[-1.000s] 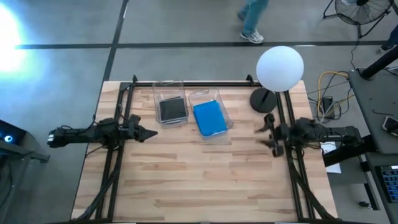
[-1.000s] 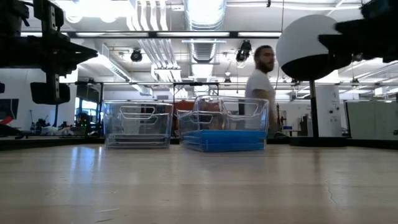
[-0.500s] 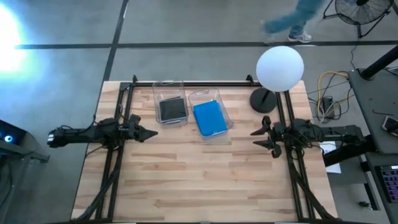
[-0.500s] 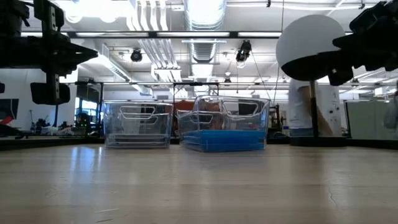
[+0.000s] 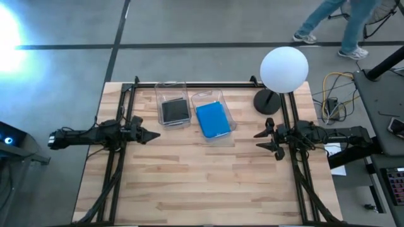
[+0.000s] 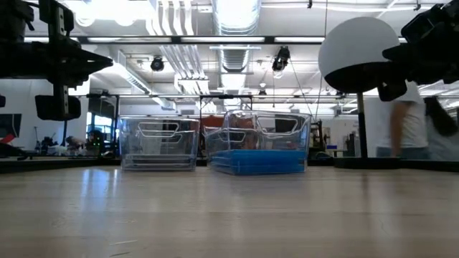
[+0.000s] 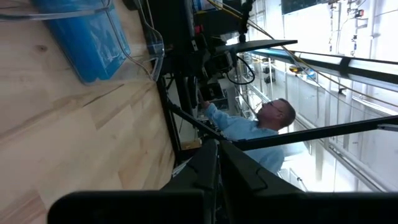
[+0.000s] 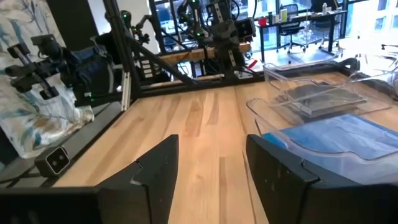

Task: Pick & place jewel cases by type
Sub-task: Return to Home Position

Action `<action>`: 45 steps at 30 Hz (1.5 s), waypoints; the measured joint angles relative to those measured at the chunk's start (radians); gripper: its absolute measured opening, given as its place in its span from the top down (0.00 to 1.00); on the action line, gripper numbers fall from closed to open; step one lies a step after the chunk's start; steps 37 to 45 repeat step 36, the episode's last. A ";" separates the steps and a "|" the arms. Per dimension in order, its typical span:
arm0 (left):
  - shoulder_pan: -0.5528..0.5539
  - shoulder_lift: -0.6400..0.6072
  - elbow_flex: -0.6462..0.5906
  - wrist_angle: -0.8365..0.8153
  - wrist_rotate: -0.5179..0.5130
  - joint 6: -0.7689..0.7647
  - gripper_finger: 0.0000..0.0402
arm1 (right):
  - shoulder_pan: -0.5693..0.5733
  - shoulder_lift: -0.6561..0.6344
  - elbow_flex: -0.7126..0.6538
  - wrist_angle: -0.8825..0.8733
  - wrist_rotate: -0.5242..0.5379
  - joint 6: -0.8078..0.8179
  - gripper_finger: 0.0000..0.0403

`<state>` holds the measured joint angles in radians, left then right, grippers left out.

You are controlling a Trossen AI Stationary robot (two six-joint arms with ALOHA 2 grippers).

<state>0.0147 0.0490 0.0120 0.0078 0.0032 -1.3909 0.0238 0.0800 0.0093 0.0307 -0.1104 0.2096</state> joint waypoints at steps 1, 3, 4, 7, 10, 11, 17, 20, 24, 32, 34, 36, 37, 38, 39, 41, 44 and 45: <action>0.000 0.000 0.000 0.000 0.000 0.000 1.00 | 0.000 0.001 0.000 0.000 0.000 0.000 0.54; 0.000 0.000 0.000 0.000 0.000 0.000 1.00 | 0.000 0.001 0.000 0.000 0.000 0.000 0.54; 0.000 0.000 0.000 0.000 0.000 0.000 1.00 | 0.000 0.001 0.000 0.000 0.000 0.000 0.54; 0.000 0.000 0.000 0.000 0.000 0.000 1.00 | 0.000 0.001 0.000 0.000 0.000 0.000 0.55; 0.000 0.000 0.000 0.000 0.000 0.000 1.00 | 0.000 0.001 0.000 0.000 0.000 0.000 0.56; 0.000 0.000 0.000 0.000 0.000 0.000 1.00 | 0.000 0.001 0.000 0.000 0.000 0.000 0.56; 0.000 0.000 0.000 0.000 0.000 0.000 1.00 | 0.000 0.001 0.000 0.000 0.000 0.000 0.55; 0.000 0.000 0.000 0.000 0.000 0.000 1.00 | 0.000 0.001 0.000 0.000 0.000 0.000 0.55; 0.000 0.000 0.000 0.000 0.000 0.000 1.00 | 0.000 0.001 0.000 0.000 0.000 0.000 0.55; 0.000 0.000 0.000 0.000 0.000 0.000 1.00 | 0.000 0.001 0.000 0.000 0.000 -0.001 0.55; 0.000 0.000 0.000 -0.001 0.000 0.000 1.00 | 0.000 0.001 0.000 0.000 0.000 -0.001 0.55; 0.000 0.000 0.000 0.000 0.000 0.000 1.00 | 0.000 0.001 0.000 0.000 0.000 -0.001 0.55; 0.000 0.000 0.000 0.000 0.000 0.000 1.00 | 0.000 0.001 0.000 0.000 0.000 -0.001 0.55; 0.000 0.000 0.000 0.000 0.000 0.000 1.00 | 0.000 0.001 0.000 0.000 0.000 -0.001 0.55; 0.000 0.000 0.000 0.000 0.000 0.000 1.00 | 0.000 0.001 0.000 0.000 0.000 -0.001 0.55; 0.000 0.000 0.000 0.000 0.000 0.000 1.00 | 0.000 0.001 0.000 0.000 0.000 -0.001 0.55; 0.000 0.000 0.000 0.000 0.000 0.000 1.00 | 0.000 0.001 0.000 0.000 0.000 -0.001 0.55; 0.000 0.000 0.000 0.000 0.000 0.000 1.00 | 0.000 0.001 0.000 0.000 0.000 -0.001 0.55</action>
